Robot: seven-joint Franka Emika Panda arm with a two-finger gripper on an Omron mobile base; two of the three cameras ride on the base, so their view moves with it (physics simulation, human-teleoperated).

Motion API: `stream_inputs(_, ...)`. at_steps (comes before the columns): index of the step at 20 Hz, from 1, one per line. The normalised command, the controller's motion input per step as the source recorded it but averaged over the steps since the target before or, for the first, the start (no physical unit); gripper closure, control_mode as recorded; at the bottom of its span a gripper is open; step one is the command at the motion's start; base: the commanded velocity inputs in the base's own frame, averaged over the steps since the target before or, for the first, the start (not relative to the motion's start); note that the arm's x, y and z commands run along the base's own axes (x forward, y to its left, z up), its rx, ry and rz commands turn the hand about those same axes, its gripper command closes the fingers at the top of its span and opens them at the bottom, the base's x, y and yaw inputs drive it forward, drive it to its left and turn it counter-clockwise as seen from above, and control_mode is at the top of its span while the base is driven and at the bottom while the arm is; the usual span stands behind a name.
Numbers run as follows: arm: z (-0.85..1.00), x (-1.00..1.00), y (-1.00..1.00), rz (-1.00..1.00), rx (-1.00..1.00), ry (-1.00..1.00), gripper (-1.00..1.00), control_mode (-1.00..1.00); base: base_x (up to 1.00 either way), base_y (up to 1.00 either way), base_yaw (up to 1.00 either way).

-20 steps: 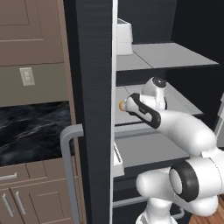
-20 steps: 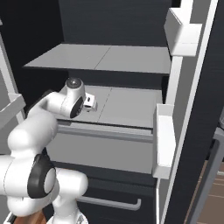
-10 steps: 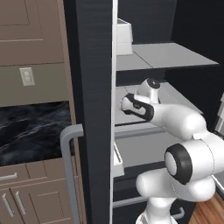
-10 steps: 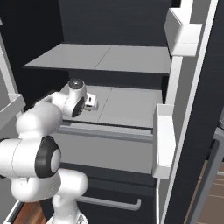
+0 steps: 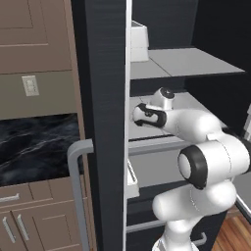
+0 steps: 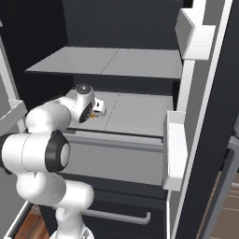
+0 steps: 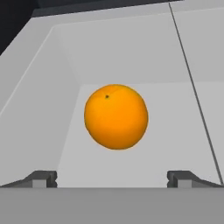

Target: Retrieve the peach and orange from the fridge and place them into the bowl on the dining table.

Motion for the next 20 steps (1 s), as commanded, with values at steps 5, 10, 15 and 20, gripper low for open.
stream_inputs(5, -0.13, 0.25, 0.03, 0.00, 0.00, 0.00, -1.00, -1.00, 0.00, 0.00, 0.00)
stream_inputs(10, -0.13, 0.26, 0.01, 0.00, 0.00, 0.00, -1.00, -1.00, 0.00, 0.00, 0.00)
stream_inputs(15, -0.14, 0.27, 0.01, 0.00, 0.00, 0.00, -1.00, -1.00, 0.00, 0.00, 0.00)
stream_inputs(20, -0.13, 0.27, 0.02, 0.00, 0.00, 0.00, -1.00, -1.00, 0.00, 0.00, 0.00)
